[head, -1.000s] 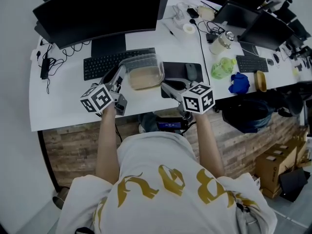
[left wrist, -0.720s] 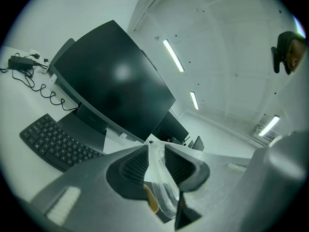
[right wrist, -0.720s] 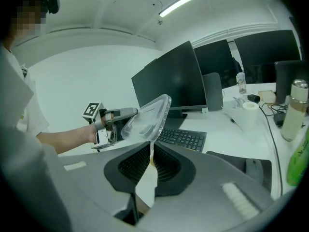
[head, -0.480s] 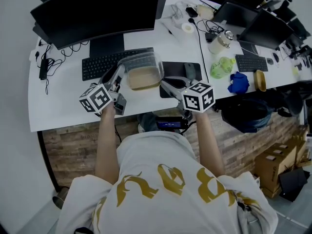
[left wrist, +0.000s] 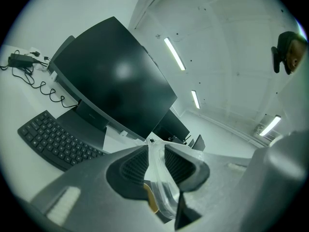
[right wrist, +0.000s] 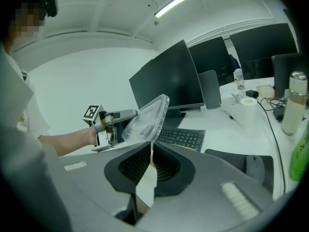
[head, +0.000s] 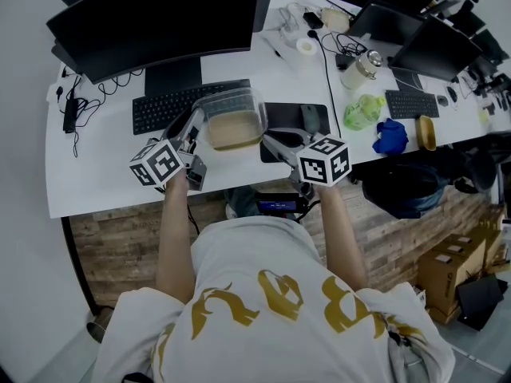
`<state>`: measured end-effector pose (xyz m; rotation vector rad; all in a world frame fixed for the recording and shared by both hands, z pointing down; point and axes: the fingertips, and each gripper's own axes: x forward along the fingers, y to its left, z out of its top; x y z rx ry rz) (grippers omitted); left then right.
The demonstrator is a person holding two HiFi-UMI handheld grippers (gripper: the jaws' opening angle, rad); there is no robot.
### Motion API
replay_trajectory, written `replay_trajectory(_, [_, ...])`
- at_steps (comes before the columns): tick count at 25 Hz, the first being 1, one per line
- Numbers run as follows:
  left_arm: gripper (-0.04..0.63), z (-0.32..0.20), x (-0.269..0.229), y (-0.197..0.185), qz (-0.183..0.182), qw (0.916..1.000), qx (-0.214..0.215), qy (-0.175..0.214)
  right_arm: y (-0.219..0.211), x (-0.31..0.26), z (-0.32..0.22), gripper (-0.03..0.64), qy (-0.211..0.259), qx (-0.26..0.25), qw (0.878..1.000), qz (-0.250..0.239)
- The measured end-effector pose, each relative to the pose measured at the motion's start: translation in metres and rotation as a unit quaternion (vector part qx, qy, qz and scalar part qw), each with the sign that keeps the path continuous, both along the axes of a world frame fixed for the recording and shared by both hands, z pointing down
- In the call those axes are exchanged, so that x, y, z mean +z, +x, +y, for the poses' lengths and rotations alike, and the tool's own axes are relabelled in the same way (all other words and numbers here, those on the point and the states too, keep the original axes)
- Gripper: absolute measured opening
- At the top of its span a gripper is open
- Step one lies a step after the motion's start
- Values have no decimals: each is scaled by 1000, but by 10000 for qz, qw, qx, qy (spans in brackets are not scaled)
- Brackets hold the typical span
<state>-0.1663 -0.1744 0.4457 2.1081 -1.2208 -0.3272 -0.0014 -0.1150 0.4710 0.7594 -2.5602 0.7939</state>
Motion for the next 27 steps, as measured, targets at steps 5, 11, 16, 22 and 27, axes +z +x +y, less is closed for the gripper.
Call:
replay_trajectory(5, [104, 0, 2, 1, -12, 10000, 22, -25, 0, 5, 1, 38, -4, -10, 9999, 115])
replay_trajectory(11, [104, 1, 5, 0, -20, 10000, 12, -66, -1, 7, 1, 40, -72, -31, 9999, 106])
replay_trajectory(16, [104, 1, 10, -1, -31, 9999, 6, -119, -1, 13, 2, 40, -126, -32, 9998, 124])
replay_trajectory(22, [104, 1, 12, -1, -54, 9999, 16, -141, -2, 15, 2, 40, -156, -32, 9998, 124])
replay_trajectory(27, [104, 1, 11, 3, -56, 9999, 31, -138, 1, 16, 3, 40, -160, -22, 9998, 123])
